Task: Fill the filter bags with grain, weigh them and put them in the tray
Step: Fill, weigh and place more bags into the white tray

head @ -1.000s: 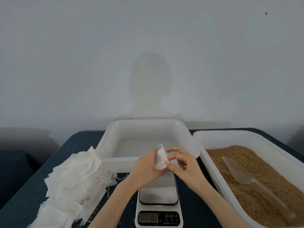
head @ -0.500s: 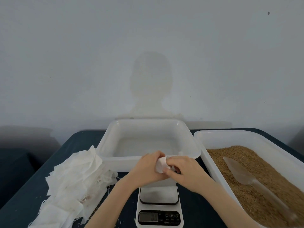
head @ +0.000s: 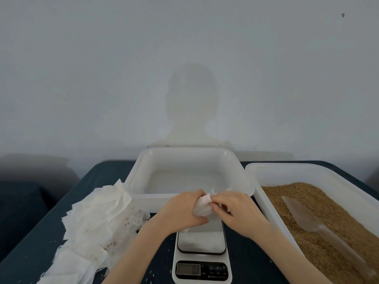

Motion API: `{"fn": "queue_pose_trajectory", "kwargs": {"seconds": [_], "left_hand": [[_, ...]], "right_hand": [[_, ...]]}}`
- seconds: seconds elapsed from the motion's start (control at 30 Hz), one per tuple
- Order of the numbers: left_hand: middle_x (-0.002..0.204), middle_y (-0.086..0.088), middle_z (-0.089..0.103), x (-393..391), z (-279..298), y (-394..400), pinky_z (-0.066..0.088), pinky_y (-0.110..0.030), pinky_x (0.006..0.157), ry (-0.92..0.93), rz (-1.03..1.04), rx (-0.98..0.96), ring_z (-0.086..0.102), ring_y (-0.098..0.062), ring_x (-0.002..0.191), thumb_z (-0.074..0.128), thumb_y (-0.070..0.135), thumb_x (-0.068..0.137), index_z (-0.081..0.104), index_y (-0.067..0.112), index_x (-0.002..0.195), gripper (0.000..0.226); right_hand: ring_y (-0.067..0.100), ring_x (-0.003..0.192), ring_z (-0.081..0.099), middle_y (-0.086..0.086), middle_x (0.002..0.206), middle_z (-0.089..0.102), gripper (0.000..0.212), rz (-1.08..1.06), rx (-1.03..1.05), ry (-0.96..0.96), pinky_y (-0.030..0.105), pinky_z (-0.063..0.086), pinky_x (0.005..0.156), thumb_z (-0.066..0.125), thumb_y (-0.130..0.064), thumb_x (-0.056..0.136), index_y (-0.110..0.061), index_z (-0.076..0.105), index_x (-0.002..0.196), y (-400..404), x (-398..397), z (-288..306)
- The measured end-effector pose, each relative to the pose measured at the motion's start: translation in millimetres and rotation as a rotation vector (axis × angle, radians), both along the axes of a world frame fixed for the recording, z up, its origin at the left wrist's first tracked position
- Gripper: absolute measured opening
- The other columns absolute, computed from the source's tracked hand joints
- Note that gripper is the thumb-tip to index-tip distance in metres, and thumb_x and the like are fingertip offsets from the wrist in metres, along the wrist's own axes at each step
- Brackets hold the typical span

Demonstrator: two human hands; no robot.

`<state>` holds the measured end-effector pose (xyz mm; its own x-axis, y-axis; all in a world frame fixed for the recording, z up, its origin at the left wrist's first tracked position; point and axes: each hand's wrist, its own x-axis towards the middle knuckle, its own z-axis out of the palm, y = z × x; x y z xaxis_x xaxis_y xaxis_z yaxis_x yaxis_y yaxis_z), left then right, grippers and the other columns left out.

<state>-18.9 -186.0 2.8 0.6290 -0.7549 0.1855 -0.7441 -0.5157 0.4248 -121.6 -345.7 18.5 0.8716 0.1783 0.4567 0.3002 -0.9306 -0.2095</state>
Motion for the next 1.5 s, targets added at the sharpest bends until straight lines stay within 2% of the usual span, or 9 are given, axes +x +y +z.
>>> {"fn": "queue_pose_trajectory", "kwargs": {"seconds": [0.2,0.37,0.5,0.67,0.77,1.07,1.2,1.37,1.5], "left_hand": [[0.088,0.012,0.057,1,1,-3,0.044,-0.025,0.066,0.059,0.0,-0.114,0.056,-0.012,0.08,0.069,0.033,0.075,0.051,0.025,0.098,0.031],[0.087,0.013,0.056,3,2,-13,0.043,-0.024,0.067,0.088,-0.021,-0.127,0.054,-0.009,0.08,0.068,0.035,0.074,0.051,0.027,0.098,0.03],[0.087,0.012,0.057,-1,9,-42,0.047,-0.028,0.069,0.068,-0.095,-0.054,0.056,-0.012,0.081,0.067,0.036,0.074,0.048,0.029,0.098,0.031],[0.097,0.004,0.059,-15,24,-98,0.049,-0.034,0.075,0.018,-0.187,-0.006,0.057,-0.018,0.087,0.067,0.033,0.077,0.05,0.022,0.108,0.038],[0.096,0.005,0.057,-28,28,-128,0.046,-0.031,0.07,0.009,-0.246,0.011,0.055,-0.017,0.085,0.067,0.033,0.08,0.049,0.02,0.112,0.039],[0.11,0.004,0.059,-49,15,-166,0.044,-0.03,0.072,0.0,-0.345,0.05,0.055,-0.012,0.093,0.064,0.035,0.081,0.048,0.024,0.115,0.039],[0.108,0.004,0.059,-45,11,-161,0.05,-0.034,0.08,0.022,-0.313,0.034,0.056,-0.014,0.093,0.064,0.035,0.081,0.049,0.023,0.116,0.04],[0.098,0.012,0.054,-31,5,-147,0.046,-0.027,0.072,0.031,-0.275,0.03,0.053,-0.009,0.086,0.066,0.035,0.08,0.046,0.028,0.106,0.033],[0.095,0.012,0.053,-23,1,-138,0.042,-0.024,0.069,0.021,-0.254,0.031,0.052,-0.008,0.084,0.065,0.037,0.08,0.046,0.028,0.104,0.032]], "right_hand": [[0.008,0.065,0.053,-0.014,0.082,0.064,0.019,0.02,0.19,-0.012,0.015,0.042,0.058,0.053,-0.031,0.096,-0.025,0.071,0.099,-4,-10,6],[-0.001,0.071,0.061,-0.027,0.081,0.066,0.019,-0.222,0.3,-0.036,0.009,0.046,0.06,0.054,-0.031,0.091,-0.038,0.07,0.099,-55,-27,16],[-0.004,0.063,0.06,-0.024,0.079,0.068,0.017,-0.534,0.137,0.149,0.013,0.049,0.055,0.049,-0.046,0.092,-0.053,0.064,0.092,-125,-44,9],[-0.002,0.077,0.056,-0.02,0.089,0.06,0.034,-0.813,-0.116,0.444,0.023,0.053,0.072,0.05,-0.065,0.081,-0.04,0.061,0.101,-190,-68,-16],[0.002,0.076,0.052,-0.017,0.087,0.053,0.055,-0.856,-0.162,0.626,0.023,0.047,0.067,0.044,-0.079,0.064,-0.033,0.048,0.095,-203,-91,-24],[0.007,0.09,0.062,-0.011,0.104,0.064,0.032,-0.829,-0.05,0.796,0.027,0.054,0.082,0.063,-0.048,0.082,-0.032,0.057,0.109,-210,-111,-31],[0.004,0.081,0.056,-0.011,0.094,0.057,0.01,-0.864,-0.042,0.65,0.022,0.051,0.074,0.063,-0.031,0.082,-0.028,0.059,0.09,-221,-112,-37],[0.004,0.081,0.057,-0.014,0.1,0.055,0.024,-0.901,-0.201,0.598,0.02,0.051,0.07,0.059,-0.018,0.084,-0.036,0.062,0.101,-234,-110,-18],[0.01,0.071,0.059,-0.012,0.078,0.06,0.025,-1.056,-0.309,0.636,0.026,0.052,0.068,0.047,-0.019,0.083,-0.036,0.064,0.076,-240,-109,11]]}}
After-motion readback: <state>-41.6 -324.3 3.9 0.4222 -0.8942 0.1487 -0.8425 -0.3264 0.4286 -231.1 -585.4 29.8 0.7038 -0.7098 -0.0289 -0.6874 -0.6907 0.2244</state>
